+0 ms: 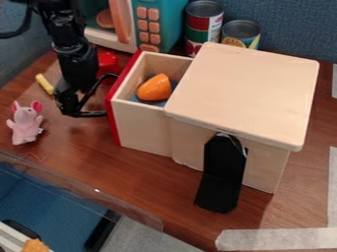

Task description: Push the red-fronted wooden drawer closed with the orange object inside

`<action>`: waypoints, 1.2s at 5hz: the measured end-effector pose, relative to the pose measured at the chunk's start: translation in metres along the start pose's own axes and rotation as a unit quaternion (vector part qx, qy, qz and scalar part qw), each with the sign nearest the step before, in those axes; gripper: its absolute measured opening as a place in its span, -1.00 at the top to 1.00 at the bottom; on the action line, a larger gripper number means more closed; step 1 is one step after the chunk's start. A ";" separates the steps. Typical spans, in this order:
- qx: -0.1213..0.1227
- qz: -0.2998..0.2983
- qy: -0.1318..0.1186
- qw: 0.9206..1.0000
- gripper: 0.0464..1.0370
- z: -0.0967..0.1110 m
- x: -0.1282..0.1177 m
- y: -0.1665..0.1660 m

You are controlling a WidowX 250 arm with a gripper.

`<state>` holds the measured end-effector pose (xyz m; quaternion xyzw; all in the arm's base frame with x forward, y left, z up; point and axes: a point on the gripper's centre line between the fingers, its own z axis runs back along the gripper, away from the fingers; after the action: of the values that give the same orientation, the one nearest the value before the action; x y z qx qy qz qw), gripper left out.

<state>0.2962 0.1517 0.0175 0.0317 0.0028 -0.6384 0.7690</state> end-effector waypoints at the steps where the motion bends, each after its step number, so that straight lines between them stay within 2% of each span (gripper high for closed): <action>1: 0.000 -0.006 -0.002 1.000 -0.92 -0.003 0.016 0.004; 2: -0.004 -0.017 -0.004 1.000 -0.93 -0.009 0.041 0.012; 6: 0.001 -0.039 -0.023 0.999 -0.93 -0.007 0.097 0.023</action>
<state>0.3371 0.0606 0.0075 0.0176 -0.0136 -0.6685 0.7433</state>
